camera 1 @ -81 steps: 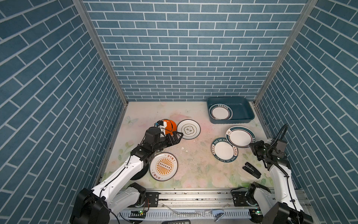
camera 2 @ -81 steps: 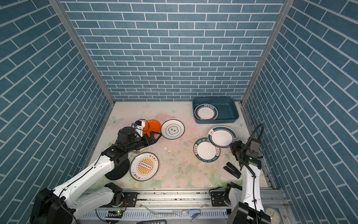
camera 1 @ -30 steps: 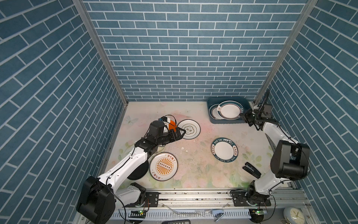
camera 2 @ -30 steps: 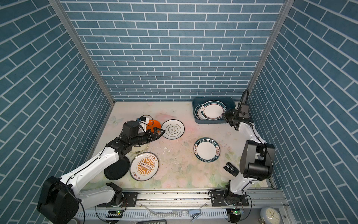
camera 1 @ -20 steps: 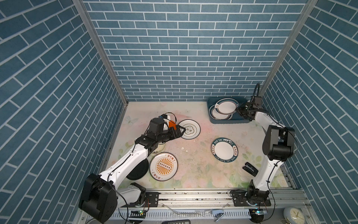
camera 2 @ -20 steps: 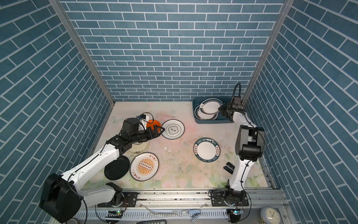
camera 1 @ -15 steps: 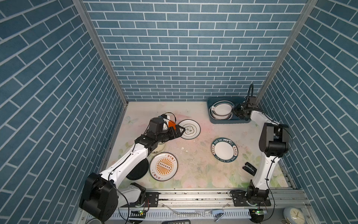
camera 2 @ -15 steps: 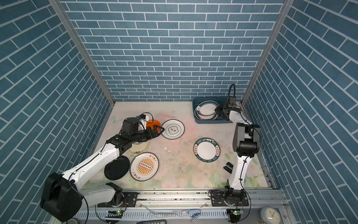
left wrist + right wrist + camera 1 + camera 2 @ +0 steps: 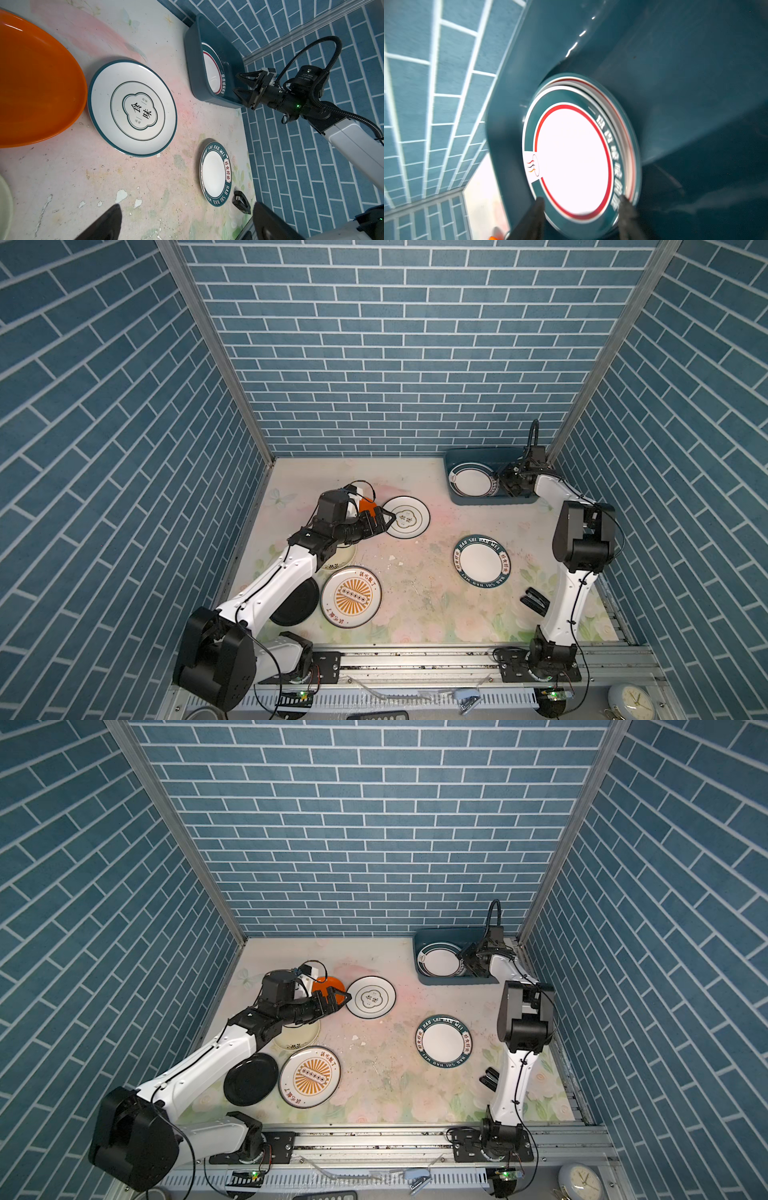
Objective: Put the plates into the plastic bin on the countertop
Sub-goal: 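Lower the steam-logo plate into the teal bin and open the right gripper, then withdraw the right gripper from the bin toward the HAO SHI HAO WEI plate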
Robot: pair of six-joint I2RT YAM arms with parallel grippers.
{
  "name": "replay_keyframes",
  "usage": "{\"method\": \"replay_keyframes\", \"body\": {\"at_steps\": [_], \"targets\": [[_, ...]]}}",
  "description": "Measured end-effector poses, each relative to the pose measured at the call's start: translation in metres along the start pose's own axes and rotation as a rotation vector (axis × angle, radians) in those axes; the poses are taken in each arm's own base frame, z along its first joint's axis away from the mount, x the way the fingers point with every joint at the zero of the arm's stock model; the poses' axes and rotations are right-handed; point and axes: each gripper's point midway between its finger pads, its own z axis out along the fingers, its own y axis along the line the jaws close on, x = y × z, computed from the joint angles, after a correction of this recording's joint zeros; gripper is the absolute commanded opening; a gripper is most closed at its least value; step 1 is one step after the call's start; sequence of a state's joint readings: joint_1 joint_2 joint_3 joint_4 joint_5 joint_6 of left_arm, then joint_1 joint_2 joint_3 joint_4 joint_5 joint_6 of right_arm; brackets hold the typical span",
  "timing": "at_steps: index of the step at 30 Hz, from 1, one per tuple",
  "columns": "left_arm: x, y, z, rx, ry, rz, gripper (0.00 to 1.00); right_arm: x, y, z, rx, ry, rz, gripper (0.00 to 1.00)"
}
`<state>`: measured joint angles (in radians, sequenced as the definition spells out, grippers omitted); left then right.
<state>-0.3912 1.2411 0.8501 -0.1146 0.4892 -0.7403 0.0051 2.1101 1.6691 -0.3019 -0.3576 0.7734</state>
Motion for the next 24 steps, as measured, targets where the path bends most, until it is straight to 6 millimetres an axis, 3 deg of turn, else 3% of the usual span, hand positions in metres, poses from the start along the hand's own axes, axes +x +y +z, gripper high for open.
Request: {"method": "replay_keyframes", "body": {"at_steps": [4, 8, 11, 14, 20, 24], "targets": [[0.0, 0.0, 0.0, 0.003, 0.002, -0.001, 0.99, -0.002, 0.012, -0.004, -0.012, 0.003, -0.034, 0.77], [0.0, -0.001, 0.0, 0.004, 0.003, -0.001, 1.0, 0.011, 0.001, -0.007, 0.012, 0.021, -0.047, 0.81], [0.0, -0.002, -0.002, 0.007, -0.001, 0.001, 1.0, 0.023, -0.003, -0.023, 0.025, 0.029, -0.044, 0.81], [-0.001, -0.005, -0.004, 0.013, -0.008, 0.006, 1.0, 0.029, 0.007, -0.055, 0.0, 0.002, -0.058, 0.8], [0.001, -0.007, -0.016, 0.018, -0.032, 0.016, 1.0, 0.047, 0.035, -0.143, -0.098, -0.114, -0.118, 0.8], [0.006, -0.004, -0.028, 0.001, -0.051, 0.017, 1.0, 0.072, 0.035, -0.183, -0.143, -0.148, -0.141, 0.8]]}}
